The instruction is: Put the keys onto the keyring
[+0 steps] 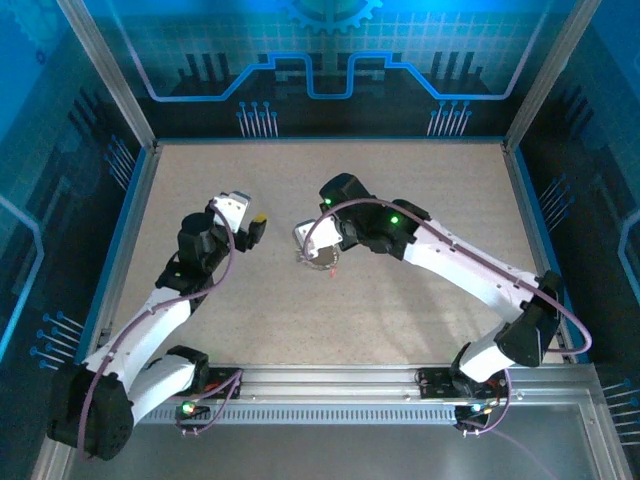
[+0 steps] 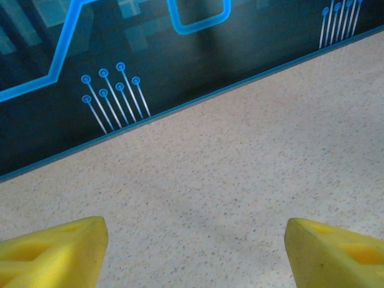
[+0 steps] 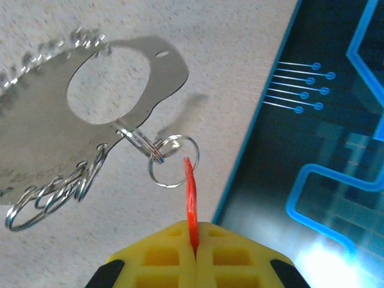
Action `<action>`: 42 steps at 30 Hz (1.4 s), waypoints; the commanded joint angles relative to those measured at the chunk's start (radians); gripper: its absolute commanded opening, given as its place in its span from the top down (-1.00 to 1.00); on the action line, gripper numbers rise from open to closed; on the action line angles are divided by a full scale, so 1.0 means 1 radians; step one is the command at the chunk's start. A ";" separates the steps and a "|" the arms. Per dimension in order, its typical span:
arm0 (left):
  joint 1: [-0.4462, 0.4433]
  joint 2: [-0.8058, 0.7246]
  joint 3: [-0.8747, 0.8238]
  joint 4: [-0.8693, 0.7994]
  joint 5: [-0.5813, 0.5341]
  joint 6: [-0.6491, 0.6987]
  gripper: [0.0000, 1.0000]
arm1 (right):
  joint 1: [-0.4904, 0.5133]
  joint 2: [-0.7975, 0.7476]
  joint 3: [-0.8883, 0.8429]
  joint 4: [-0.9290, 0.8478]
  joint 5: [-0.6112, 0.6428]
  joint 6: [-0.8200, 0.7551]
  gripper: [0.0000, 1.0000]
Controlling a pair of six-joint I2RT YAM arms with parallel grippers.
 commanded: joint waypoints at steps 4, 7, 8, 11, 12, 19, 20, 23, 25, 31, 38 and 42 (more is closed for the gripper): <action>0.043 -0.009 -0.010 0.008 -0.022 -0.003 -0.59 | -0.003 0.035 0.018 0.005 -0.117 0.191 1.00; 0.045 -0.006 -0.009 0.003 -0.007 0.005 -0.59 | -0.034 0.052 0.001 0.025 -0.145 0.224 1.00; 0.045 -0.003 -0.009 0.000 -0.008 0.005 -0.59 | -0.047 0.055 -0.008 0.033 -0.155 0.228 1.00; 0.045 0.007 -0.004 -0.011 0.000 0.011 -0.59 | -0.083 0.057 -0.054 0.061 -0.179 0.234 1.00; 0.045 0.010 -0.004 -0.014 0.002 0.013 -0.59 | -0.094 0.059 -0.069 0.068 -0.187 0.237 1.00; 0.045 0.032 -0.001 -0.020 0.014 0.008 -0.59 | -0.176 0.069 -0.154 0.114 -0.231 0.270 1.00; 0.045 0.034 0.000 -0.021 0.017 0.006 -0.60 | -0.191 0.070 -0.164 0.121 -0.234 0.270 1.00; 0.045 0.038 0.004 -0.024 0.027 0.006 -0.60 | -0.241 0.081 -0.191 0.131 -0.242 0.270 1.00; 0.045 0.042 0.003 -0.024 0.029 0.002 -0.59 | -0.272 0.091 -0.203 0.133 -0.242 0.271 1.00; 0.045 0.053 0.006 -0.031 0.045 -0.007 -0.60 | -0.353 0.136 -0.229 0.151 -0.238 0.275 1.00; 0.045 0.066 0.013 -0.042 0.066 -0.012 -0.60 | -0.406 0.250 -0.176 0.152 -0.262 0.293 1.00; 0.045 0.065 0.011 -0.044 0.066 -0.009 -0.60 | -0.414 0.312 -0.123 0.158 -0.281 0.309 1.00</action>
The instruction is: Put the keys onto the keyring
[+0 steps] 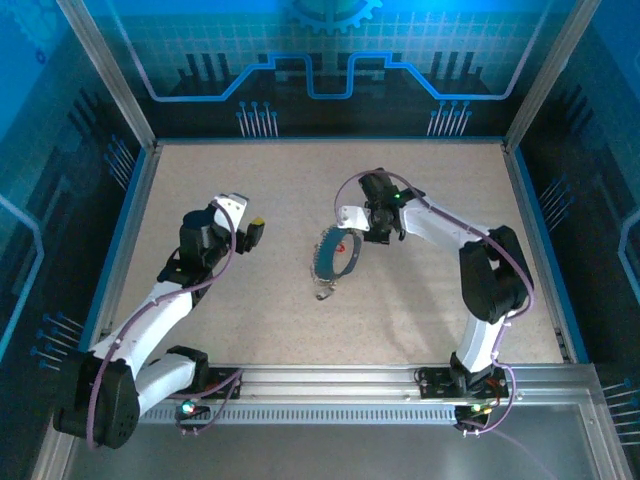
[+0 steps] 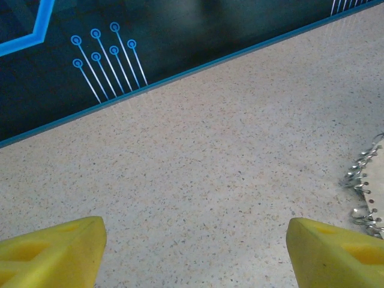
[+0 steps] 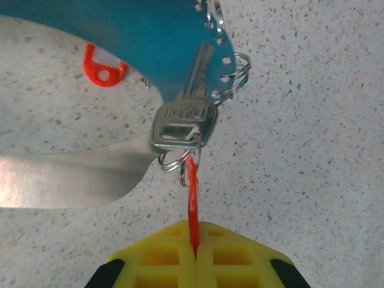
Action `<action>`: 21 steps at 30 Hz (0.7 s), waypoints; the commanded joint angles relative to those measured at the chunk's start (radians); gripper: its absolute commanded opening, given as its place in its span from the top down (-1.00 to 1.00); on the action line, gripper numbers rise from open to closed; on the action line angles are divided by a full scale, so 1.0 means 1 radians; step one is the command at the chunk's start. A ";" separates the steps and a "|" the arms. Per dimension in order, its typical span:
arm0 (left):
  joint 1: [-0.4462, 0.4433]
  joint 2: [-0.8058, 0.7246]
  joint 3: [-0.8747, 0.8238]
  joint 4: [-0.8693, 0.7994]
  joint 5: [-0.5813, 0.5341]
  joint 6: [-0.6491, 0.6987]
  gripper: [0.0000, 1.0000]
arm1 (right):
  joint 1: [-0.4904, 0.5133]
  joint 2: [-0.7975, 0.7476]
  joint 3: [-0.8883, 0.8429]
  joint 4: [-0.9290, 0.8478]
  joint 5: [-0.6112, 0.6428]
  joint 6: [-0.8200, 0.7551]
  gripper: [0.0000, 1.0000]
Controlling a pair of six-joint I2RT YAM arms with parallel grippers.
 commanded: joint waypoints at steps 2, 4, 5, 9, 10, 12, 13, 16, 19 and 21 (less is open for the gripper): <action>0.005 0.000 0.013 -0.014 0.024 -0.005 -0.60 | -0.010 0.044 0.074 0.006 -0.041 0.032 1.00; 0.005 -0.003 0.012 -0.015 0.026 -0.005 -0.60 | -0.014 0.053 0.071 -0.002 -0.033 0.031 1.00; 0.005 -0.005 0.011 -0.014 0.029 -0.004 -0.60 | -0.017 0.055 0.063 -0.003 -0.031 0.031 1.00; 0.005 0.001 0.013 -0.013 0.038 0.002 -0.60 | -0.034 0.059 0.022 0.001 -0.002 0.020 1.00; 0.005 0.005 0.013 -0.013 0.038 0.000 -0.60 | -0.040 0.061 0.015 0.000 0.006 0.017 1.00; 0.005 0.012 0.016 -0.015 0.049 -0.004 -0.61 | -0.050 0.067 -0.001 -0.016 0.014 -0.015 0.99; 0.005 0.013 0.019 -0.017 0.054 -0.005 -0.61 | -0.052 0.071 -0.007 -0.018 0.027 -0.030 0.97; 0.005 0.016 0.016 -0.013 0.055 -0.009 -0.61 | -0.075 0.085 -0.017 -0.029 0.049 -0.040 0.81; 0.005 0.024 0.019 -0.019 0.063 -0.010 -0.61 | -0.093 0.084 -0.046 -0.018 0.057 -0.033 0.50; 0.005 0.025 0.018 -0.017 0.054 -0.002 -0.61 | -0.099 0.071 -0.064 -0.009 0.076 -0.025 0.27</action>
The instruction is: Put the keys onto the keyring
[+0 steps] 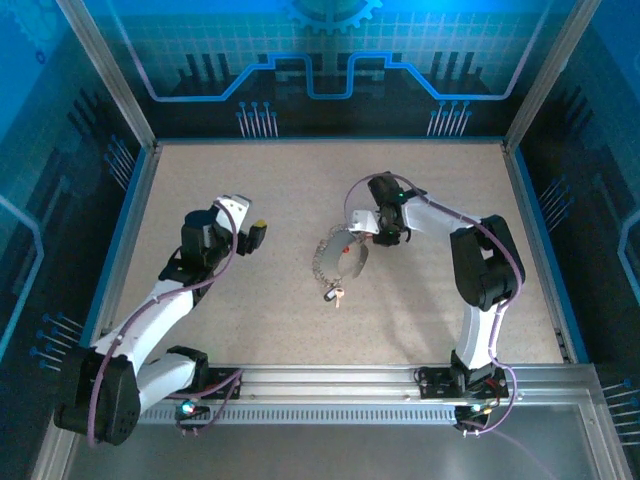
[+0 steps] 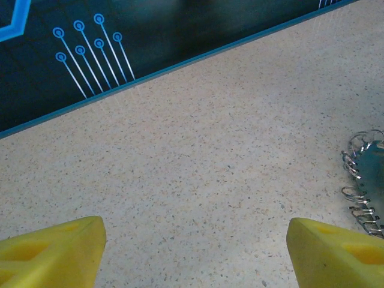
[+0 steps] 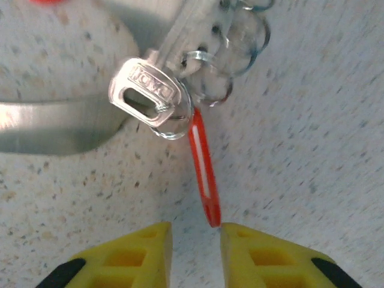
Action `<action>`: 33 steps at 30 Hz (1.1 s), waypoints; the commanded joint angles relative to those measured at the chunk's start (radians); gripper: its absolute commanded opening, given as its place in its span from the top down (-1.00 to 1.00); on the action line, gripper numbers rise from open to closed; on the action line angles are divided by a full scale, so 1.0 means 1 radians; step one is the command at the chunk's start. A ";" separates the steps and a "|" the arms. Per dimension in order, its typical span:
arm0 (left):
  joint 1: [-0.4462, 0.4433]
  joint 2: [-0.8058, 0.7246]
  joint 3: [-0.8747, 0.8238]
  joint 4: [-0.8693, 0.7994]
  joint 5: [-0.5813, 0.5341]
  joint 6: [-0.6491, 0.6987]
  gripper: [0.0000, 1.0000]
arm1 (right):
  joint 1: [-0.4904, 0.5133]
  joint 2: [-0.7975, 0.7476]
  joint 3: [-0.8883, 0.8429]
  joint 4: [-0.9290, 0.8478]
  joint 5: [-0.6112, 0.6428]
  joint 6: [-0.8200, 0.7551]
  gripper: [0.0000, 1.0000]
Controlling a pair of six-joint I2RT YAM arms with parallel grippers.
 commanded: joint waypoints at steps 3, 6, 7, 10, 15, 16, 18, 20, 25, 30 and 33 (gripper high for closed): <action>0.005 0.015 0.010 -0.002 -0.004 -0.009 -0.67 | -0.034 -0.047 -0.041 -0.001 0.033 0.009 0.20; 0.005 0.019 0.012 -0.004 -0.017 -0.016 -0.86 | -0.072 -0.113 -0.047 0.021 -0.006 0.039 0.19; 0.005 0.020 0.007 0.003 -0.027 -0.024 -0.96 | -0.082 -0.145 -0.051 0.034 -0.033 0.062 0.19; 0.006 0.027 -0.010 0.030 -0.076 -0.083 -0.98 | -0.108 -0.279 -0.111 0.141 -0.141 0.159 0.18; 0.020 -0.019 -0.010 0.015 -0.126 -0.213 -0.98 | -0.189 -0.541 -0.312 0.454 -0.336 0.470 -0.05; 0.022 -0.036 -0.016 0.015 -0.114 -0.233 -0.98 | -0.202 -0.605 -0.384 0.556 -0.346 0.553 -0.85; 0.022 -0.068 -0.038 0.011 -0.099 -0.267 -0.98 | -0.215 -0.694 -0.512 0.698 -0.337 0.664 -0.99; 0.022 -0.092 -0.099 0.031 -0.147 -0.320 -0.98 | -0.223 -0.788 -0.627 0.813 -0.303 0.780 -0.99; 0.022 -0.136 -0.272 0.198 -0.230 -0.293 -0.98 | -0.223 -0.979 -0.850 0.928 -0.212 0.908 -0.99; 0.021 -0.044 -0.297 0.297 -0.240 -0.196 -0.98 | -0.243 -0.996 -1.027 1.069 -0.089 0.887 -0.99; 0.023 0.077 -0.332 0.505 -0.267 -0.194 -0.98 | -0.281 -0.911 -1.076 1.185 -0.130 0.887 -0.99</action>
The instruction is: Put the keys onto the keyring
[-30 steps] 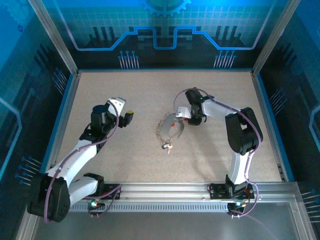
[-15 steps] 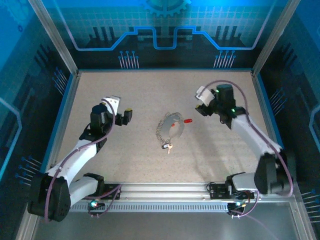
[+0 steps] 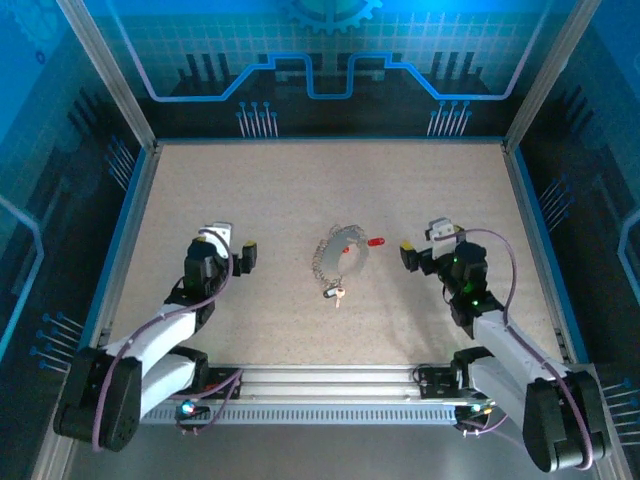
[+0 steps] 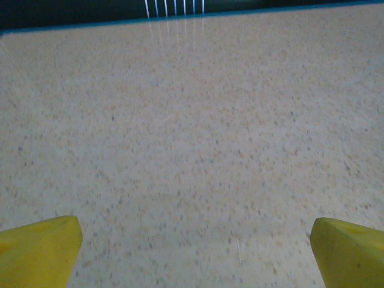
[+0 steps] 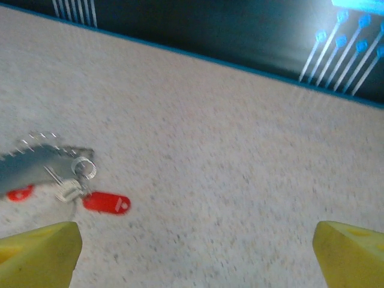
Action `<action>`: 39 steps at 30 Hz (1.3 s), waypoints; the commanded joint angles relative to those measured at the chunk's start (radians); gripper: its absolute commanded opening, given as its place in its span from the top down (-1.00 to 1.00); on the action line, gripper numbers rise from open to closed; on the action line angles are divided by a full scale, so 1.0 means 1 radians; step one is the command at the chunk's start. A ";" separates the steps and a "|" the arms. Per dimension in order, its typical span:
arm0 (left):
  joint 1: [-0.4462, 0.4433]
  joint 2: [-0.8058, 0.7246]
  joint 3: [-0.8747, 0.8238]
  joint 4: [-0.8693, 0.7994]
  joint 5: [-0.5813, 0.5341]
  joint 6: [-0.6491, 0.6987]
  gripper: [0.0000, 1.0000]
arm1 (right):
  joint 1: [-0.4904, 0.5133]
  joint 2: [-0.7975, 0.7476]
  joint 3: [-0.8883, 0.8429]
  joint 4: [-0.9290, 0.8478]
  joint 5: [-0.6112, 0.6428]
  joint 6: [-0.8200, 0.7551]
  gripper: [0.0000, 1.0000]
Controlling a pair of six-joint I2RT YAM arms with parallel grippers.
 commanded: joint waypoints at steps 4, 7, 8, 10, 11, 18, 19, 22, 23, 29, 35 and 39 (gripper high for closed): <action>0.019 0.227 -0.001 0.384 -0.048 0.045 -0.98 | -0.053 0.233 -0.038 0.379 0.037 0.023 -0.99; 0.028 0.354 0.032 0.496 -0.038 0.058 -0.98 | -0.086 0.381 0.001 0.483 0.011 0.069 -0.99; 0.031 0.396 0.047 0.503 -0.053 0.050 -0.98 | -0.090 0.422 0.017 0.496 0.018 0.080 -0.99; 0.047 0.414 0.034 0.543 -0.084 0.020 -0.98 | -0.095 0.509 0.026 0.553 0.022 0.084 -0.99; 0.073 0.433 0.024 0.569 -0.043 -0.007 -0.98 | -0.098 0.564 0.030 0.612 0.020 0.082 -0.99; 0.147 0.472 0.103 0.447 -0.011 -0.085 -0.98 | -0.088 0.564 0.176 0.324 0.083 0.103 -0.99; 0.146 0.475 0.100 0.458 -0.011 -0.081 -0.98 | -0.084 0.568 0.183 0.315 0.047 0.082 -0.99; 0.146 0.474 0.102 0.453 -0.008 -0.081 -0.98 | -0.095 0.568 0.189 0.304 0.005 0.080 -0.99; 0.146 0.474 0.103 0.452 -0.006 -0.080 -0.98 | -0.095 0.567 0.189 0.304 0.005 0.080 -0.99; 0.144 0.475 0.107 0.446 0.008 -0.074 -0.98 | -0.095 0.568 0.190 0.304 0.005 0.079 -0.99; 0.145 0.474 0.108 0.445 0.006 -0.074 -0.98 | -0.095 0.568 0.192 0.301 0.004 0.078 -0.99; 0.144 0.475 0.109 0.446 0.006 -0.074 -0.98 | -0.095 0.569 0.191 0.300 0.004 0.077 -0.99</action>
